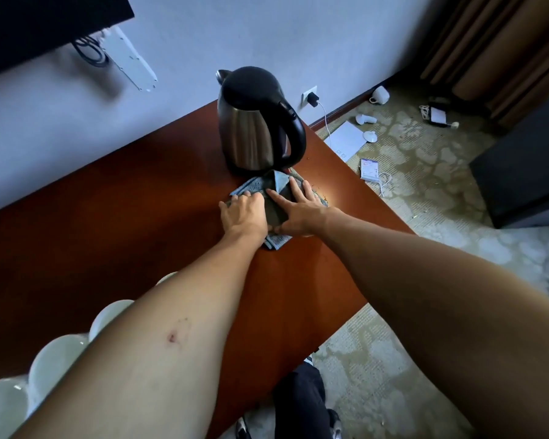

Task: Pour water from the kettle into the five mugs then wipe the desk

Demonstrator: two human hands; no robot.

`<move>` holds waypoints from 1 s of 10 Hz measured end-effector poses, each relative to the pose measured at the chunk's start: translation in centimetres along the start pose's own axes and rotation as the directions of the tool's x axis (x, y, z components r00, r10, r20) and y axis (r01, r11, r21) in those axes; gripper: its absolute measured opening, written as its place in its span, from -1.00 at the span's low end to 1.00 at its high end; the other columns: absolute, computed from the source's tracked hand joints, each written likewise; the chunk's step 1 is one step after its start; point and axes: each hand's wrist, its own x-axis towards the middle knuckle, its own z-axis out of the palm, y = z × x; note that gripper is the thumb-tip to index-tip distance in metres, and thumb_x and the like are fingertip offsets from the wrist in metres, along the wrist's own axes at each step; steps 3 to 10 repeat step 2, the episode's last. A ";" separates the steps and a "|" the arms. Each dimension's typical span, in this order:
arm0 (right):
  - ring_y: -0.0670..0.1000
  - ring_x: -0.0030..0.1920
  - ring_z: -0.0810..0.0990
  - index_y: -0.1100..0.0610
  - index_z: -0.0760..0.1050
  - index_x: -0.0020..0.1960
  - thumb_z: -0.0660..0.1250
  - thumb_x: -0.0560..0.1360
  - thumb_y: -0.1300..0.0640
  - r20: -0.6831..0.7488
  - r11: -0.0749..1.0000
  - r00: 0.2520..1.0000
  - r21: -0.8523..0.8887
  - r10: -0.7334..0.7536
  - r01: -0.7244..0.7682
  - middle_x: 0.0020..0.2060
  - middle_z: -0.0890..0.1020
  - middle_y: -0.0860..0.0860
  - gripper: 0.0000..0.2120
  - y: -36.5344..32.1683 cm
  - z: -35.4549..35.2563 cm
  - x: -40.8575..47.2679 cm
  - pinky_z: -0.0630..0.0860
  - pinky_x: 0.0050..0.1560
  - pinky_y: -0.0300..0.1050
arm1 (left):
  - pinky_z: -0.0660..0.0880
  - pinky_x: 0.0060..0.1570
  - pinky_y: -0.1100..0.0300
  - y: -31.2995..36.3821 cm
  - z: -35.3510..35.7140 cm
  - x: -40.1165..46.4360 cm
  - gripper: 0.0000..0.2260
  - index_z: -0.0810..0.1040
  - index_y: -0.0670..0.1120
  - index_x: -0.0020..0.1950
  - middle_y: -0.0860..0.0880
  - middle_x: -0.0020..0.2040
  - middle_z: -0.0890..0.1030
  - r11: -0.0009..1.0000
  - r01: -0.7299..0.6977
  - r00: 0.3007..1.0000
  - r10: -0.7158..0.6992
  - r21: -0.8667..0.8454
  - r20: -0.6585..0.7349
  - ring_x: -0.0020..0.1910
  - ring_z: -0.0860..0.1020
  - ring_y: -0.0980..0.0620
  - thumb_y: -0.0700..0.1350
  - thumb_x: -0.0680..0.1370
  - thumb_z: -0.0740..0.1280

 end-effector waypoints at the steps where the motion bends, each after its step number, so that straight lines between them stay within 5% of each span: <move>1: 0.28 0.60 -0.31 -0.26 -0.19 0.62 0.22 0.53 -0.36 0.004 0.999 0.999 -0.029 0.034 -0.034 0.64 -0.26 0.11 -0.17 -0.7 -0.4 -0.4 0.00 0.52 0.35 | 0.32 0.43 -0.11 -0.8 -1.0 -0.6 -0.60 0.45 0.03 0.43 -0.04 0.43 0.48 0.999 -0.036 0.999 0.036 -0.022 0.023 0.46 0.42 -0.10 -0.07 0.60 0.40; 2: 0.37 0.60 -0.17 -0.33 -0.07 0.60 0.32 0.51 -0.24 0.017 0.999 0.999 -0.007 0.050 -0.050 0.65 -0.07 0.12 -0.19 -3.0 -1.2 -1.2 0.03 0.47 0.48 | 0.36 0.36 -0.06 -3.9 -5.0 -2.6 -0.51 0.37 0.10 0.53 -0.01 0.53 0.39 0.993 -0.100 0.995 0.099 -0.056 -0.029 0.49 0.40 -0.11 0.02 0.61 0.39; 10: 0.37 0.60 -0.17 -0.33 -0.07 0.60 0.32 0.51 -0.24 0.017 0.999 0.999 -0.007 0.050 -0.050 0.65 -0.07 0.12 -0.19 -3.0 -1.2 -1.2 0.03 0.47 0.48 | 0.36 0.36 -0.06 -3.9 -5.0 -2.6 -0.51 0.37 0.10 0.53 -0.01 0.53 0.39 0.993 -0.100 0.995 0.099 -0.056 -0.029 0.49 0.40 -0.11 0.02 0.61 0.39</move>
